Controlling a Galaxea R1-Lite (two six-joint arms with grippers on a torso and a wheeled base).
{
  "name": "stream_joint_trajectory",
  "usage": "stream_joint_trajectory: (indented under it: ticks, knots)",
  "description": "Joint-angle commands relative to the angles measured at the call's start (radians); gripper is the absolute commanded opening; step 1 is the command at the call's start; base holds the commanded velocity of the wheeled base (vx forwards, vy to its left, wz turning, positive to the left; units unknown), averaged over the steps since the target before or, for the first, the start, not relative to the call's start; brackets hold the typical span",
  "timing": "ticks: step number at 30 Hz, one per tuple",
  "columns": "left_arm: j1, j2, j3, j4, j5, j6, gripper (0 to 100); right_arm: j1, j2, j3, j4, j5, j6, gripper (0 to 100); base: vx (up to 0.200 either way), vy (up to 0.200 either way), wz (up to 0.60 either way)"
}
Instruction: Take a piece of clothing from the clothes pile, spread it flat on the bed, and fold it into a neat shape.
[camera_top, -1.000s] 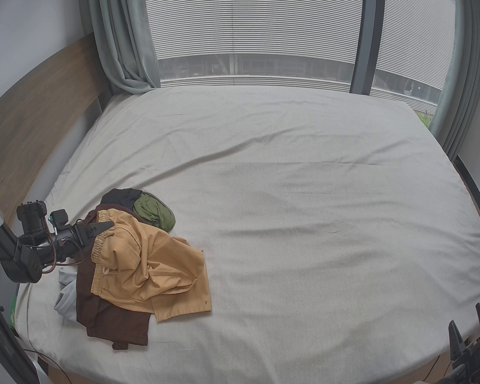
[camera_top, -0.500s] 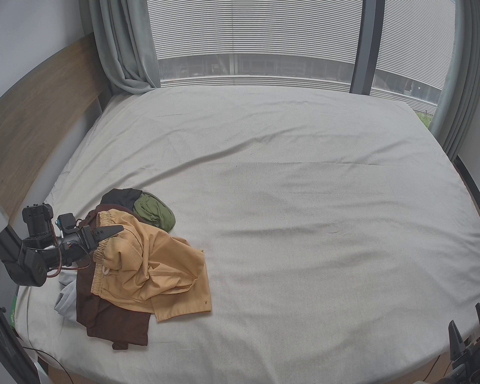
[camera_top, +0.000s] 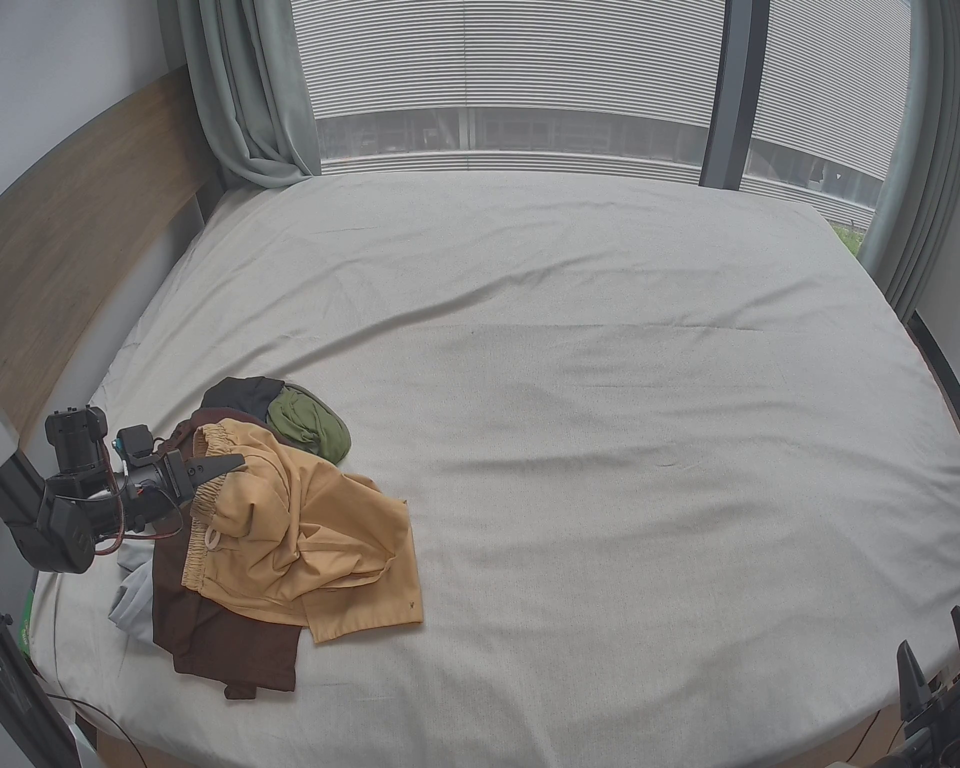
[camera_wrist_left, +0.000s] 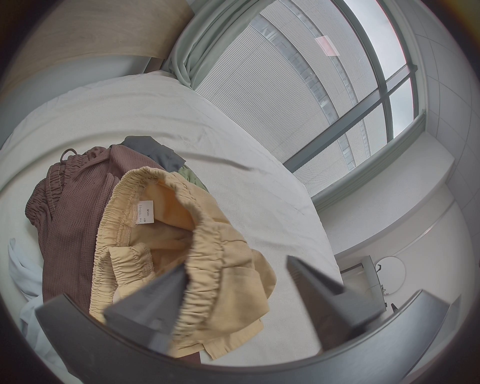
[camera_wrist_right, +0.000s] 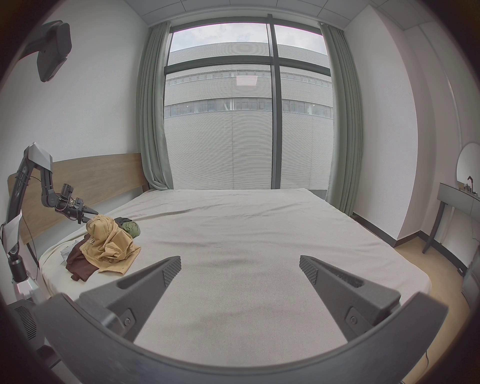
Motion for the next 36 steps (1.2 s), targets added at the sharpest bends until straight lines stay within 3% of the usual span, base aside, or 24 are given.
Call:
stream_joint_trajectory:
  ticks: [1, 11, 12, 28, 29, 36]
  knots:
    - [0.000, 0.007, -0.003, -0.002, -0.007, 0.000, 0, 0.000, -0.016, 0.015, 0.000, 0.000, 0.000, 100, 0.000, 0.000, 0.00]
    - [0.001, 0.013, 0.001, -0.002, -0.007, 0.003, 0, 0.000, -0.016, 0.016, 0.000, 0.000, 0.000, 100, 0.000, 0.000, 0.00]
    - [0.001, 0.013, -0.003, -0.002, -0.007, 0.001, 100, 0.000, -0.016, 0.015, 0.000, 0.000, 0.000, 100, 0.000, 0.000, 0.00]
    - [-0.049, 0.033, -0.023, -0.041, -0.004, -0.050, 100, 0.000, -0.016, 0.015, 0.000, 0.000, 0.000, 100, 0.000, 0.000, 0.00]
    - [-0.049, 0.039, -0.023, -0.057, -0.001, -0.050, 0, 0.000, -0.016, 0.015, 0.000, 0.000, 0.000, 100, 0.000, 0.000, 0.00]
    - [-0.045, 0.058, -0.018, -0.094, -0.004, -0.054, 0, 0.000, -0.016, 0.015, 0.000, 0.000, 0.000, 100, 0.000, 0.000, 0.00]
